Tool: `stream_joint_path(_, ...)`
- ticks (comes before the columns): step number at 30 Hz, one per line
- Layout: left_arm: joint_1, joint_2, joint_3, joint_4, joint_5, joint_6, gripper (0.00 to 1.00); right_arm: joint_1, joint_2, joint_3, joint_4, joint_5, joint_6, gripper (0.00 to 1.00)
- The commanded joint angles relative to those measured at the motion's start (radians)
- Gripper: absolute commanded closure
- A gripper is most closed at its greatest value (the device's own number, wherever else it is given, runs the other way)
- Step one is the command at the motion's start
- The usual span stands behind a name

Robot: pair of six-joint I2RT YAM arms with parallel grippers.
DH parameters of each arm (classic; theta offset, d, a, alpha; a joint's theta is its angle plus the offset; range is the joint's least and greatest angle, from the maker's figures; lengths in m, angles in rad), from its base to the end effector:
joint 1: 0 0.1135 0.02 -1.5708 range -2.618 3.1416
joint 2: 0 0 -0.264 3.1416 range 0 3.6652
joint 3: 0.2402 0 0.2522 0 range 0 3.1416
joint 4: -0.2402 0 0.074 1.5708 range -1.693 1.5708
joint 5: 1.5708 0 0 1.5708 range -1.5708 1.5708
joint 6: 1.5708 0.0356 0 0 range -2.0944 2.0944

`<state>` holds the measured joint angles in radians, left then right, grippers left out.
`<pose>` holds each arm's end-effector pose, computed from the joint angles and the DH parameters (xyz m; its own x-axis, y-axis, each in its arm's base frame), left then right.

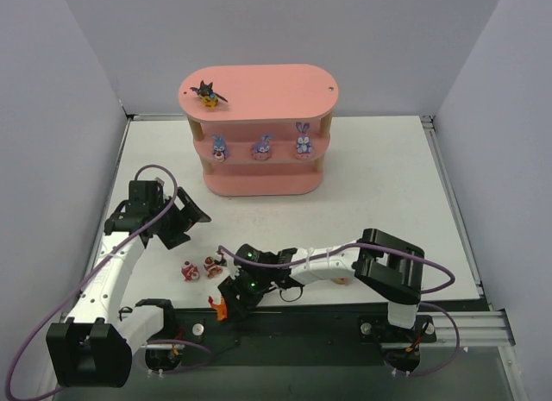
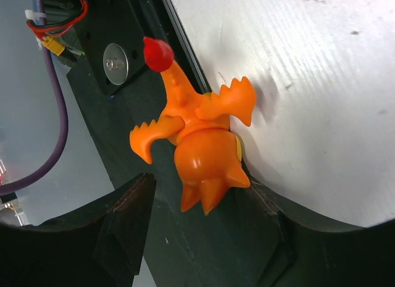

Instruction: Place and organize the plastic toys onto the shelf

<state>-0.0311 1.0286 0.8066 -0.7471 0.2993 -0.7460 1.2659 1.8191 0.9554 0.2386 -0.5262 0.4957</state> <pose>0.1966 -0.0166 0.2552 -0.7385 -0.6259 -0.2507 -0.4149 0.7150 -0.5627 0.0954 0.3627 0.1608 -0.6050 -0.5523 -0.5735 -0.7495 0.1521 0.6442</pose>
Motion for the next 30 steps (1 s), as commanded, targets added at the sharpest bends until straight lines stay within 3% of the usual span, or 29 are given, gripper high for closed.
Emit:
stream_joint_path(1,-0.004,-0.025,0.032,-0.009,-0.015,0.016,0.05,0.024,0.023,0.069,-0.047,0.067,-0.008,0.43)
stream_joint_path(13,-0.004,-0.061,0.042,-0.031,-0.026,0.017,0.05,0.029,0.088,0.141,-0.133,0.212,0.041,0.38)
stream_joint_path(15,-0.004,-0.068,0.042,-0.037,-0.032,0.022,0.05,0.03,0.094,0.144,-0.137,0.236,0.055,0.46)
stream_joint_path(19,-0.006,-0.081,0.039,-0.041,-0.032,0.028,0.05,0.032,0.065,0.114,-0.12,0.287,0.079,0.93)
stream_joint_path(20,-0.006,-0.082,0.039,-0.04,-0.032,0.028,0.05,0.033,0.042,0.108,-0.124,0.299,0.086,0.99)
stream_joint_path(27,-0.018,-0.088,0.036,-0.003,-0.003,0.043,0.05,0.04,-0.105,0.085,-0.235,0.411,0.09,1.0)
stream_joint_path(30,-0.042,-0.087,0.043,0.038,0.047,0.069,0.05,0.033,-0.185,0.103,-0.373,0.474,0.101,1.0)
